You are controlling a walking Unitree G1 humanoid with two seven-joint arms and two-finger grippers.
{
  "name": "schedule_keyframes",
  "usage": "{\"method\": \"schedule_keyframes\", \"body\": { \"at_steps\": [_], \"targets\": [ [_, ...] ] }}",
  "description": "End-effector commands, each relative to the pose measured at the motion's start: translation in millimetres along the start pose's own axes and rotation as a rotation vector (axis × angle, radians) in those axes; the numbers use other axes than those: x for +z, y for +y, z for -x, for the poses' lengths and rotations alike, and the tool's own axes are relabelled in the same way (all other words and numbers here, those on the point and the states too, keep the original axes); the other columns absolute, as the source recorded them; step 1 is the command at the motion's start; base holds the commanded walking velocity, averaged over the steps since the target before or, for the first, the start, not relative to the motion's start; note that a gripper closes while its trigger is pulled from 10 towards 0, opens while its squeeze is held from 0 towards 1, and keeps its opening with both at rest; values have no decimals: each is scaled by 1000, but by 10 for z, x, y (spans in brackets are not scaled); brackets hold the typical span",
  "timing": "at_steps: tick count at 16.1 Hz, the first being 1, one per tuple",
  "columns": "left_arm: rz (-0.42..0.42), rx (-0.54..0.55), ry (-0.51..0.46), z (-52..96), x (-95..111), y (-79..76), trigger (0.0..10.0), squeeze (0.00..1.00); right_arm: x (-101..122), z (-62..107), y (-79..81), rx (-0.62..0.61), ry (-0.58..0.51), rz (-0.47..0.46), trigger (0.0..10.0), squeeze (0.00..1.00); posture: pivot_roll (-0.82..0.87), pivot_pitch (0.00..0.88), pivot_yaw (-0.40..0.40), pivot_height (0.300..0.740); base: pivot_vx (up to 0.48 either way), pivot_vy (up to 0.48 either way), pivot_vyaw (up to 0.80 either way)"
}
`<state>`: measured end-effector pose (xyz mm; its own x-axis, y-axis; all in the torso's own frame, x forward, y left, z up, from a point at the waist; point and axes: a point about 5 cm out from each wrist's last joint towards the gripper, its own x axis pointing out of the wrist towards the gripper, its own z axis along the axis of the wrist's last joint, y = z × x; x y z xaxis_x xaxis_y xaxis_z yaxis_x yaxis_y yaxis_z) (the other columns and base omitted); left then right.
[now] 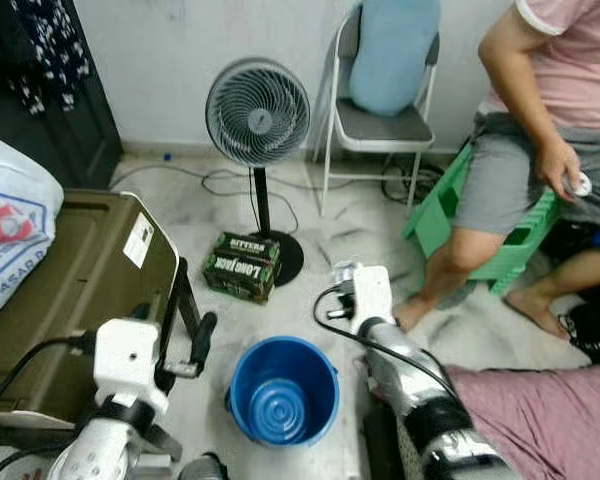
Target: Clean up the room
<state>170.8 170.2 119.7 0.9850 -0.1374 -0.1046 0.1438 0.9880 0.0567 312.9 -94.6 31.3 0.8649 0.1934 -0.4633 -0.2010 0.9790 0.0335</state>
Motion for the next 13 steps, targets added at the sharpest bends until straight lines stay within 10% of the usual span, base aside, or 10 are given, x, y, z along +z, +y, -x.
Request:
{"method": "schedule_keyframes", "body": {
  "at_steps": [1, 13],
  "targets": [
    [-8, 1, 1, 61, 47, 6, 10000, 0, 1, -23, 29, 3, 4, 19, 10000, 0, 187, 204, -69, 740, 0, 0, 0],
    [-7, 8, 62, 278, 149, 12, 10000, 0, -90, -117, 290, 46, 68, 32, 10000, 0, 231, 294, -41, 740, 0, 0, 0]
  ]
}}
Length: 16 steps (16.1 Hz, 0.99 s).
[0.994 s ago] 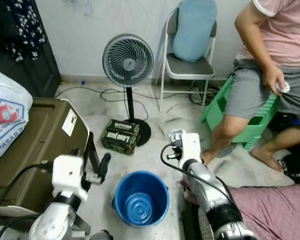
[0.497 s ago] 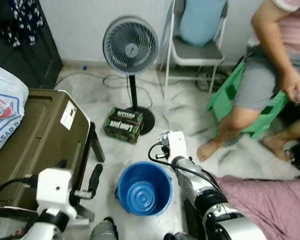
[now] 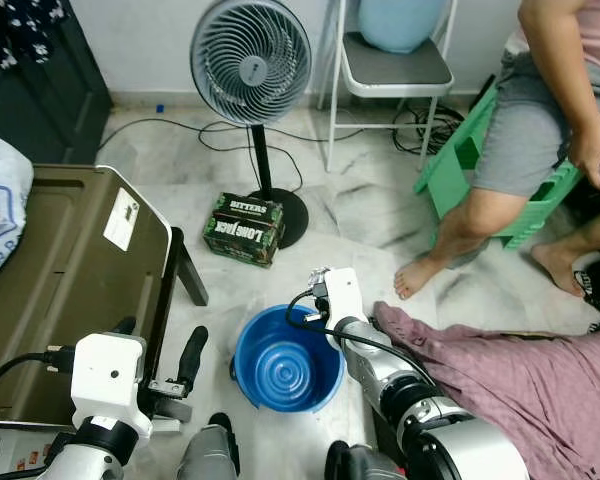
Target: Clean up the room
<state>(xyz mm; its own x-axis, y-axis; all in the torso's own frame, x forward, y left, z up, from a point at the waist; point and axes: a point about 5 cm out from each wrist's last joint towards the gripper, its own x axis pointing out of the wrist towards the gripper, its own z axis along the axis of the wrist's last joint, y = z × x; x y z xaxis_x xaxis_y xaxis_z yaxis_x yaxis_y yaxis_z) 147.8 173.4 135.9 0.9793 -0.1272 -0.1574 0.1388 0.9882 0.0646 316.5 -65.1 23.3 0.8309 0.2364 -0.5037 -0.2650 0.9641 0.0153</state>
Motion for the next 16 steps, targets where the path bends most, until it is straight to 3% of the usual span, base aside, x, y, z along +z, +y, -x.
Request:
{"method": "schedule_keyframes", "body": {
  "at_steps": [1, 2, 4, 9, 10, 11, 16],
  "targets": [
    [0, 3, 10, 32, 9, 3, 10000, 0, -49, 3, 33, 9, 17, -26, 10000, 0, 230, 295, -41, 740, 0, 0, 0],
    [0, 3, 11, 32, 8, 3, 10000, 0, -48, 3, 38, 11, 16, -28, 10000, 0, 230, 295, -41, 740, 0, 0, 0],
    [6, 3, 15, 13, 5, -9, 10000, 0, -40, 2, 224, 73, 4, -21, 10000, 0, 222, 295, -44, 740, 0, 0, 0],
    [10, 11, 16, -5, 8, -13, 10000, 0, -41, 1, 279, 89, 2, -22, 10000, 0, 221, 292, -52, 740, 0, 0, 0],
    [11, 11, 16, -14, 7, -15, 10000, 0, -37, 1, 279, 93, 1, -21, 10000, 271, 221, 290, -53, 740, 0, 0, 0],
    [11, 10, 15, -20, 7, -16, 10000, 0, -34, 0, 274, 93, 0, -21, 10000, 1000, 220, 288, -54, 740, 0, 0, 0],
    [10, 12, 8, -51, 9, -15, 10000, 0, 5, -9, 231, 86, -13, -22, 10000, 1000, 217, 279, -55, 740, 0, 0, 0]
  ]
}}
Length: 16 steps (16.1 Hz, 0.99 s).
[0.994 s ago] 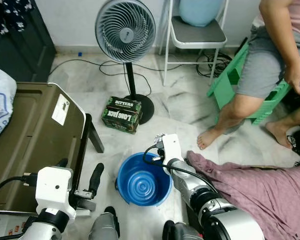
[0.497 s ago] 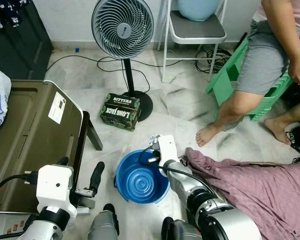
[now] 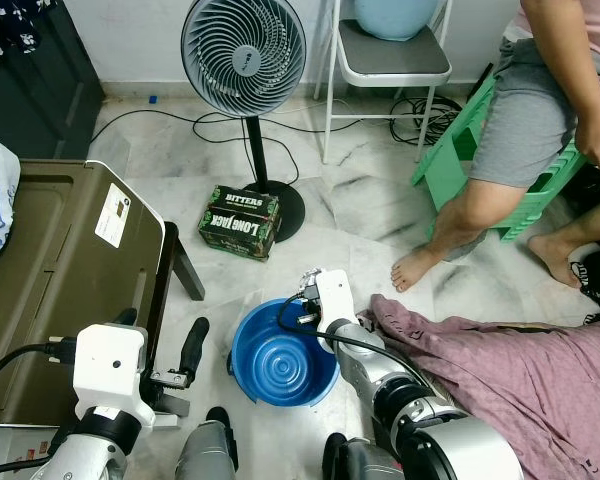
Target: Clean up the room
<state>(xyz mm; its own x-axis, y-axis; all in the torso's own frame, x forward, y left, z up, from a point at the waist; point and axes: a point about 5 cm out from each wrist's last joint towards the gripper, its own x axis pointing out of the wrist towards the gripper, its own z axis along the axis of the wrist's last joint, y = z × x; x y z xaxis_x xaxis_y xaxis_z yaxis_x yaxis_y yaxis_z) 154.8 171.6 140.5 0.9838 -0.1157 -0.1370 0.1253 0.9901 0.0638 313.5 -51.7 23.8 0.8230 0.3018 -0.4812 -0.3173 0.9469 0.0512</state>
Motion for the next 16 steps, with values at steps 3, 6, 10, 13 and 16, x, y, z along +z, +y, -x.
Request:
{"method": "schedule_keyframes", "body": {
  "at_steps": [3, 6, 10, 13, 16],
  "targets": [
    [8, -1, 27, 0, -49, -8, 10000, 0, 11, -13, 82, 18, 5, -18, 10000, 1000, 216, 275, -57, 740, 0, 0, 0],
    [7, 1, 22, -21, -48, -9, 10000, 0, 26, -12, 41, 15, -3, -16, 10000, 1000, 212, 269, -56, 740, 0, 0, 0],
    [7, 2, 10, -68, -49, -10, 10000, 0, 95, -14, -12, 27, -38, -25, 10000, 1000, 201, 251, -55, 740, 0, 0, 0],
    [25, -4, -45, -266, -43, -46, 10000, 0, 175, 37, -224, 59, -113, -37, 10000, 1000, 121, 157, -58, 740, 0, 0, 0],
    [44, -19, -93, -487, -29, -84, 10000, 0, 214, 170, -461, 46, -164, -26, 10000, 1000, 50, 96, -56, 740, 0, 0, 0]
  ]
}}
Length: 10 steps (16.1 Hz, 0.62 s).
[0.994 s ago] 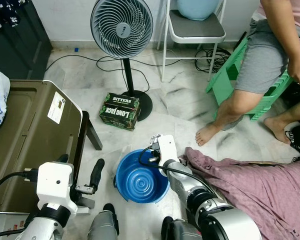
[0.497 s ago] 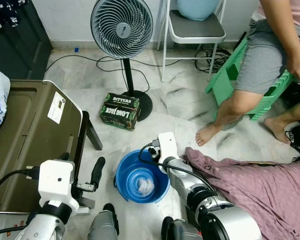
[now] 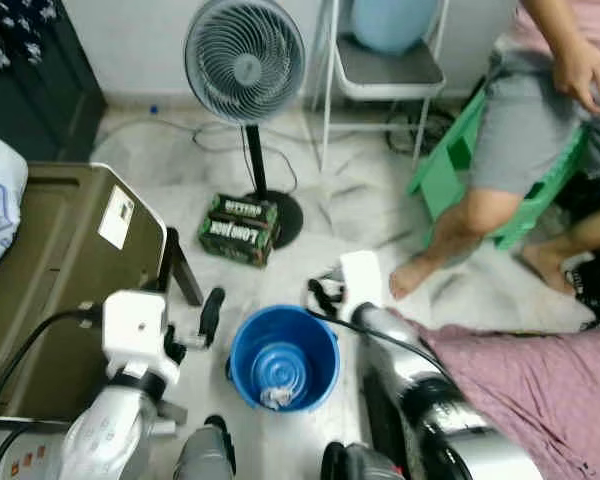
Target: Clean up the room
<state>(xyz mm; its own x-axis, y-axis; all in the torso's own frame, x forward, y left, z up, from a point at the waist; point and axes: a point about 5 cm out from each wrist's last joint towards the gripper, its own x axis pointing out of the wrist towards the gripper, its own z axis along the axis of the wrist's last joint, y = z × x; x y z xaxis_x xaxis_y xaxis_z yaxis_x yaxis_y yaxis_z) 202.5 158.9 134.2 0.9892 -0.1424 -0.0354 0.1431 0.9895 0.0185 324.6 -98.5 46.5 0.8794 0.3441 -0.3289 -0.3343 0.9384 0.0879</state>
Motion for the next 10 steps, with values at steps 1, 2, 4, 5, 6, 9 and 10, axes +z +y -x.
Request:
{"method": "schedule_keyframes", "body": {
  "at_steps": [1, 2, 4, 5, 6, 9, 10],
  "targets": [
    [3, 0, 4, -23, -42, -20, 10000, 0, 24, 34, -21, 15, -5, 7, 10000, 1000, 50, 96, -56, 740, 0, 0, 0],
    [11, -15, -16, -130, -57, -52, 10000, 0, 46, 152, -114, 19, -19, 40, 10000, 1000, -1, 46, -51, 740, 0, 0, 0],
    [17, -24, -42, -257, -75, -76, 10000, 0, 91, 382, -196, 16, -61, 79, 10000, 1000, -39, 0, -42, 740, 0, 0, 0],
    [15, -22, -45, -279, -86, -71, 10000, 0, 94, 443, -206, 11, -71, 82, 10000, 1000, -46, 0, -40, 740, 0, 0, 0],
    [8, -14, -53, -331, -118, -50, 10000, 0, 56, 587, -251, -15, -78, 77, 10000, 1000, -59, 0, -34, 740, 0, 0, 0],
    [-19, 57, -55, -360, -176, 1, 10000, 0, -40, 898, -450, -137, -108, 114, 10000, 0, -81, 0, -23, 740, 0, 0, 0],
    [-10, 70, -53, -347, -234, 22, 10000, 0, -9, 1084, -567, -234, -158, 86, 10000, 0, -81, 0, -23, 740, 0, 0, 0]
  ]
}}
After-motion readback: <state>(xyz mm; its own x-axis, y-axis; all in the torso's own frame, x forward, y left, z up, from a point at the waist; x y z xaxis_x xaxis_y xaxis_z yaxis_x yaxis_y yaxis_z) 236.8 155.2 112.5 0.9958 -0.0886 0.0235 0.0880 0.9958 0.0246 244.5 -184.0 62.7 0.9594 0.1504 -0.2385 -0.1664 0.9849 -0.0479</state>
